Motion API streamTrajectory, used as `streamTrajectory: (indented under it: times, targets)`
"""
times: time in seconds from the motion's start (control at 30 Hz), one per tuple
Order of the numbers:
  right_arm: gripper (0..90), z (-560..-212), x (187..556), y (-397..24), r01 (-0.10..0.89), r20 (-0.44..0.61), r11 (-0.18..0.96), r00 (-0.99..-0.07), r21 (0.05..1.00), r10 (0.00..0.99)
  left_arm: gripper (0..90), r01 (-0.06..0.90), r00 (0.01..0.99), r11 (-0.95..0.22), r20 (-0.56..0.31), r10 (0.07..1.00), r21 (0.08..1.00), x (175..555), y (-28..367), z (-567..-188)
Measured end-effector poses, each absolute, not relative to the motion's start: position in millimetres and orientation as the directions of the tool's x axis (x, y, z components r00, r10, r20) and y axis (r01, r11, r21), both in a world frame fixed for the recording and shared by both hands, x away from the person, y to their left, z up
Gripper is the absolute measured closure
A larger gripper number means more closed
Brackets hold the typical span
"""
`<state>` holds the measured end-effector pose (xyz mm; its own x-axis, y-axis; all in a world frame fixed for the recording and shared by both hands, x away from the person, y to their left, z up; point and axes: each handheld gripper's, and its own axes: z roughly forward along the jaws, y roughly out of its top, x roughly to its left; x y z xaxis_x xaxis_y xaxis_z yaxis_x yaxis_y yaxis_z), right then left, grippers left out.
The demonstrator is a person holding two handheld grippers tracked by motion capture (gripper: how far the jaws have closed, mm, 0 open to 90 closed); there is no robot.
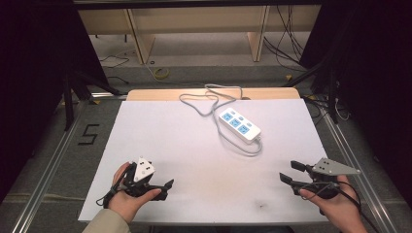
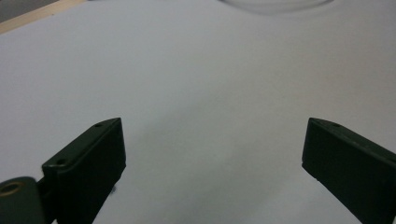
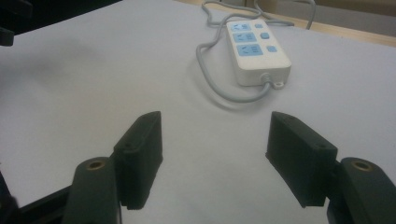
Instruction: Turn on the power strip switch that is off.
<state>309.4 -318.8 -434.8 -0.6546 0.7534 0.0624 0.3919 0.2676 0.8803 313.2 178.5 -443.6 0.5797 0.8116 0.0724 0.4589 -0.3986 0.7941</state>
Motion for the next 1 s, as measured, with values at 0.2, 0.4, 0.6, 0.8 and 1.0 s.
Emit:
streamTrajectory:
  times: [0.2,0.4,0.6,0.8,1.0]
  targets:
    - [41.5,-434.5,308.9,-316.8,0.396,0.051,0.284,-0.654,0.873,0.755,6.9,0.470,0.573,-0.401,0.073,0.816,0.786,313.3,180.3,-444.2]
    - [60.8,-433.1,309.2,-313.8,0.396,0.010,0.326,-0.649,0.858,0.761,7.2,0.473,0.571,-0.398,0.071,0.818,0.786,314.3,181.3,-445.9]
    - [75.9,-431.7,310.2,-314.7,0.393,-0.004,0.340,-0.649,0.855,0.761,7.3,0.480,0.573,-0.406,0.072,0.817,0.778,315.5,180.4,-447.2]
    - [90.0,-428.6,313.6,-314.4,0.406,-0.025,0.367,-0.641,0.837,0.767,7.6,0.483,0.570,-0.405,0.072,0.818,0.776,316.4,181.6,-447.4]
    - [90.0,-426.8,319.6,-313.6,0.414,-0.030,0.368,-0.630,0.833,0.776,8.2,0.481,0.572,-0.408,0.075,0.817,0.776,317.0,180.7,-447.4]
